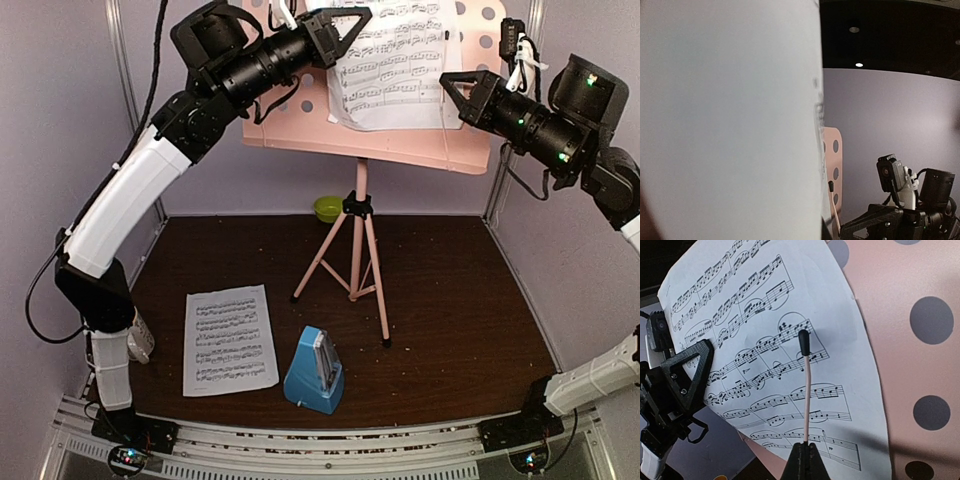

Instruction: Set up the instrument practice props

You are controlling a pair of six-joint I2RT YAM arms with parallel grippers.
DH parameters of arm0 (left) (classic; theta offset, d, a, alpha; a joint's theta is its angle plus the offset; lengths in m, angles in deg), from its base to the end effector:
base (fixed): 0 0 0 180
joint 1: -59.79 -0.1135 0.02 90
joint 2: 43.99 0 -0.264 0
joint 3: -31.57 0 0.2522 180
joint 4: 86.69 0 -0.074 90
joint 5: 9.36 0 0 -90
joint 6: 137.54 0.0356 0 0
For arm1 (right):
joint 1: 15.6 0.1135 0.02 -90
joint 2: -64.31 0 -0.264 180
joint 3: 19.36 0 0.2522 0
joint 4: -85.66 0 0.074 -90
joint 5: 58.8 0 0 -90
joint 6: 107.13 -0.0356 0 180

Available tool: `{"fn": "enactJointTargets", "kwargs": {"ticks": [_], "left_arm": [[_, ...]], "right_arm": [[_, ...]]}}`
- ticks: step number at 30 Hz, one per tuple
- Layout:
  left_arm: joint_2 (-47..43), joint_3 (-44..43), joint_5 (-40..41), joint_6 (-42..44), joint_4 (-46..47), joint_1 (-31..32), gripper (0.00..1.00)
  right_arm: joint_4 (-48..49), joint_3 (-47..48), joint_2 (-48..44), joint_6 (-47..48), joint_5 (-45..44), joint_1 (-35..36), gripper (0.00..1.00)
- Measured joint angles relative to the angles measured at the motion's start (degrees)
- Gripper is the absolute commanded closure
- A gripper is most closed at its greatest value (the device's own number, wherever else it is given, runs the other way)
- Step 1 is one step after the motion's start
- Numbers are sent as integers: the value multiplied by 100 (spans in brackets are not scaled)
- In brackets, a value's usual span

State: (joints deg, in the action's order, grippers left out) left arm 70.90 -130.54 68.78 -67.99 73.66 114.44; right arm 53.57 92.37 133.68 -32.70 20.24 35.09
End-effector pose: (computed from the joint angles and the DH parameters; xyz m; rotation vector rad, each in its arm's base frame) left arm 0.2248 -0.3296 0.5885 0.5380 1.0638 -1.2784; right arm 0.1450 0.1664 0.5499 -0.2760 1.4191 0.8246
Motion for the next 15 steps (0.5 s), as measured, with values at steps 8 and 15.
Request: {"fn": "enactJointTargets", "kwargs": {"ticks": [8, 15], "left_arm": [[181, -37, -74, -76, -42, 66, 57], [2, 168, -9, 83, -184, 85, 55]], "right_arm": [[70, -107, -70, 44, 83, -46, 100], [155, -208, -122, 44, 90, -111, 100]]}}
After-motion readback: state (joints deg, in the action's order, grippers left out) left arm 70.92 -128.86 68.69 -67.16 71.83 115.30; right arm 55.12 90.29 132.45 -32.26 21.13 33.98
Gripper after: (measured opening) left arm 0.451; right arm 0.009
